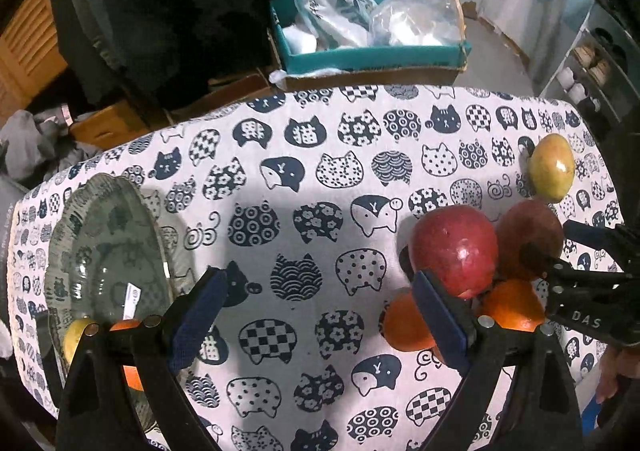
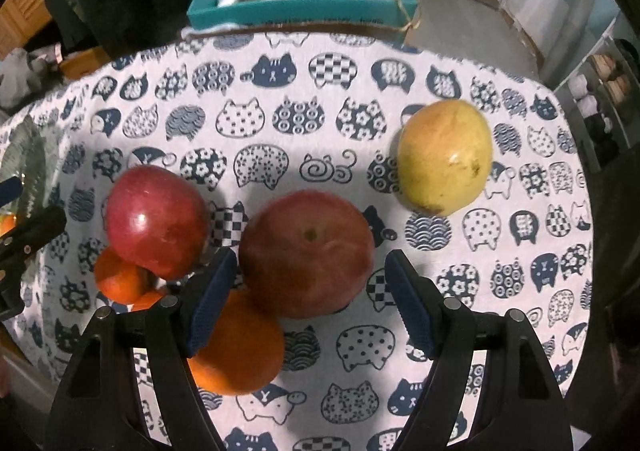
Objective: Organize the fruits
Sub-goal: 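Lower the right tool onto a red apple while the left tool approaches another apple, then grasp the red apple with the right tool while the left tool grasps a red apple, then carry both red apples over the glass bowl and lower them in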
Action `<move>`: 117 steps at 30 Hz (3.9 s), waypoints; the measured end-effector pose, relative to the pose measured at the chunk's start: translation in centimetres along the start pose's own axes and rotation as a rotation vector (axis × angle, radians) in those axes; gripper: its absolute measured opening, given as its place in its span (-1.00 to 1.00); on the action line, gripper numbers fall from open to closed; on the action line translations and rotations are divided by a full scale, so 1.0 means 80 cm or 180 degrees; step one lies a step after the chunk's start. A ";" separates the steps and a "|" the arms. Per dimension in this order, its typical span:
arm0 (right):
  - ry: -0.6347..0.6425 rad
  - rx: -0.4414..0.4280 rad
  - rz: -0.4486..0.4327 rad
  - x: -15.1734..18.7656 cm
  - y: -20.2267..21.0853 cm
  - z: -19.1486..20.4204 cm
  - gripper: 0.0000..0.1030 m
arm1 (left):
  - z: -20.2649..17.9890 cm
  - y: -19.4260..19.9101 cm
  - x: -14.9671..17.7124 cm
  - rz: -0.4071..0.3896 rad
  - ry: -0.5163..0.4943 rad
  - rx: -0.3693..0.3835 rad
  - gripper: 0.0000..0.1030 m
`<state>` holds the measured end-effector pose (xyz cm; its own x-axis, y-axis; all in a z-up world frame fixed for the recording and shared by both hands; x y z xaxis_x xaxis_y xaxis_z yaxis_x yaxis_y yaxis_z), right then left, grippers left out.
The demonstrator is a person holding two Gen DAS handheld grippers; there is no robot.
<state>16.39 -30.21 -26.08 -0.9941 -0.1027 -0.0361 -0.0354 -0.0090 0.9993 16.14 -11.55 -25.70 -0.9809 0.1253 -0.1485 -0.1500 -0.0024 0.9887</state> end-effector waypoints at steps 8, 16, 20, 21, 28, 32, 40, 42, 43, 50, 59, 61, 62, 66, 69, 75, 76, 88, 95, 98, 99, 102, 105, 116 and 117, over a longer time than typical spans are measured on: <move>-0.0047 -0.0124 0.0159 -0.010 -0.031 -0.001 0.50 | -0.015 -0.007 -0.005 0.0038 -0.0095 0.0046 0.85; -0.0060 -0.0185 0.0178 -0.009 -0.039 -0.002 0.46 | -0.031 -0.001 -0.007 0.0033 -0.0151 0.0137 0.85; -0.0106 -0.0125 0.0021 -0.003 -0.021 -0.012 0.46 | -0.042 0.005 -0.013 -0.0006 -0.0161 0.0252 0.85; -0.0101 -0.0085 -0.0034 -0.002 -0.014 -0.015 0.46 | -0.047 0.005 -0.015 -0.0007 -0.0175 0.0262 0.85; -0.0218 0.0060 -0.0228 0.009 0.017 -0.045 0.46 | -0.076 -0.012 -0.023 0.0090 -0.0245 0.0335 0.84; -0.0311 0.0012 -0.0229 0.018 0.019 -0.062 0.46 | -0.089 -0.025 -0.025 0.0151 -0.0276 0.0323 0.85; -0.0391 -0.0029 -0.0207 0.018 0.010 -0.069 0.46 | -0.097 -0.051 -0.027 0.0320 -0.0212 0.0437 0.84; -0.0396 -0.0038 -0.0216 0.019 0.012 -0.071 0.46 | -0.097 -0.055 -0.029 0.0340 -0.0190 0.0459 0.83; -0.0396 -0.0044 -0.0222 0.019 0.012 -0.071 0.46 | -0.097 -0.057 -0.029 0.0347 -0.0192 0.0478 0.79; -0.0405 -0.0070 -0.0222 0.018 0.013 -0.072 0.46 | -0.104 -0.066 -0.028 0.0458 -0.0240 0.0666 0.46; -0.0370 -0.0070 -0.0257 0.017 0.016 -0.066 0.46 | -0.100 -0.051 -0.027 0.0254 -0.0279 0.0514 0.45; -0.0366 -0.0076 -0.0280 0.016 0.019 -0.065 0.46 | -0.095 -0.042 -0.027 0.0165 -0.0275 0.0467 0.45; -0.0360 -0.0078 -0.0292 0.016 0.021 -0.064 0.46 | -0.092 -0.036 -0.027 0.0114 -0.0274 0.0442 0.45; -0.0323 -0.0076 -0.0364 0.014 0.032 -0.058 0.46 | -0.083 -0.018 -0.026 -0.0016 -0.0272 0.0410 0.45; -0.0281 -0.0065 -0.0436 0.014 0.043 -0.052 0.46 | -0.074 0.000 -0.024 -0.0108 -0.0265 0.0413 0.45; -0.0212 -0.0072 -0.0584 0.015 0.070 -0.040 0.46 | -0.056 0.034 -0.017 -0.0271 -0.0221 0.0447 0.45; -0.0203 -0.0078 -0.0612 0.015 0.076 -0.038 0.46 | -0.053 0.039 -0.016 -0.0302 -0.0213 0.0442 0.45; -0.0030 -0.0133 -0.0917 0.022 0.136 0.002 0.46 | -0.005 0.101 0.008 -0.0627 -0.0118 0.0434 0.45; 0.0108 -0.0186 -0.1094 0.023 0.171 0.037 0.46 | 0.036 0.132 0.027 -0.0804 0.0001 0.0407 0.45; 0.0173 -0.0207 -0.1161 0.023 0.185 0.053 0.46 | 0.057 0.146 0.037 -0.0874 0.0065 0.0406 0.45; 0.0196 -0.0212 -0.1184 0.022 0.189 0.059 0.46 | 0.064 0.150 0.039 -0.0899 0.0086 0.0402 0.45; 0.0268 -0.0226 -0.1243 0.021 0.201 0.075 0.46 | 0.083 0.162 0.046 -0.0968 0.0148 0.0373 0.45; 0.0355 -0.0238 -0.1285 0.021 0.209 0.092 0.46 | 0.103 0.173 0.055 -0.1045 0.0206 0.0331 0.45; 0.0602 -0.0289 -0.1290 0.006 0.214 0.162 0.46 | 0.172 0.179 0.072 -0.1132 0.0457 0.0226 0.45; 0.0629 -0.0298 -0.1289 0.003 0.213 0.169 0.46 | 0.178 0.178 0.073 -0.1133 0.0480 0.0217 0.45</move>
<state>14.12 -16.91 -8.96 -0.8630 -0.2600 -0.4331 -0.3985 -0.1763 0.9000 10.05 3.31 -12.15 -0.8770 -0.0409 -0.4788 -0.4805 0.0815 0.8732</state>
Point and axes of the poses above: each gripper's, at about its wrist camera, not at the fingertips, and y roughly against the way its jaws point, z to its left, x to its underside, the point moved 3 cm from there along -y, roughly the way its jaws point, and after that the axes turned 14 degrees about z, right-handed, at the moved point
